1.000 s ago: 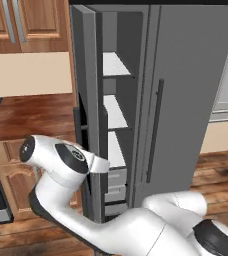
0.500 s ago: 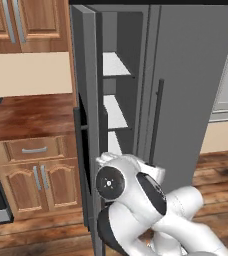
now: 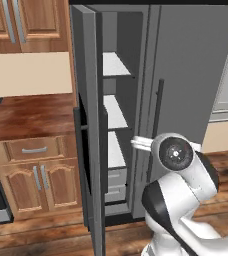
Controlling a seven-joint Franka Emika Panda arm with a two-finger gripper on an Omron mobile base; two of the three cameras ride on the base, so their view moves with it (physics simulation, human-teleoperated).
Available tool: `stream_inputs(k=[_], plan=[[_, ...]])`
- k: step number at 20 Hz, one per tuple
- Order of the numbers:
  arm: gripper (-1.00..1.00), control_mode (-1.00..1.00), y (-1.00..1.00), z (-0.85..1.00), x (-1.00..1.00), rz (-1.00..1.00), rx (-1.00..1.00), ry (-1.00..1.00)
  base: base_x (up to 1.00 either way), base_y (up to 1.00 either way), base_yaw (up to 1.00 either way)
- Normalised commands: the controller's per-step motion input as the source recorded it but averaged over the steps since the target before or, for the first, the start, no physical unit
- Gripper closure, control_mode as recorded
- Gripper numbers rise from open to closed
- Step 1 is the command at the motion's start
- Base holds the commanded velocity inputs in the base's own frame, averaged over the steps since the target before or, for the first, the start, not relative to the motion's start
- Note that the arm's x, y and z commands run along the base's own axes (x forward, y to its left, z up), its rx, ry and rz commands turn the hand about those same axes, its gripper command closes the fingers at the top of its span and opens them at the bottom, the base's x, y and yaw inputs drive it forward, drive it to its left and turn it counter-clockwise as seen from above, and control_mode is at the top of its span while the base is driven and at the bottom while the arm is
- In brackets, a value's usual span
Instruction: Retrieve the steak from the fridge and place it on the saucepan with marinade on the stove.
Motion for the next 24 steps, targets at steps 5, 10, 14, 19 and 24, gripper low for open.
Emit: stream_inputs(k=[5, 10, 14, 19, 24], plan=[[-1.0, -1.0, -1.0, -0.06, -0.01, 0.16, 0.01, -0.11, 0.0, 0.0, 0.0], [-1.0, -1.0, -1.0, -0.25, -0.02, 0.12, -0.03, -0.06, 0.0, 0.0, 0.0], [-1.0, -1.0, -0.98, -0.52, 0.0, 0.14, -0.16, 0.03, 0.0, 0.0, 0.0], [-1.0, -1.0, -0.27, -0.22, 0.29, 0.06, -0.1, 0.19, 0.0, 0.0, 0.0], [-1.0, -1.0, 0.1, -0.02, 0.56, -0.06, 0.02, 0.01, 0.0, 0.0, 0.0]])
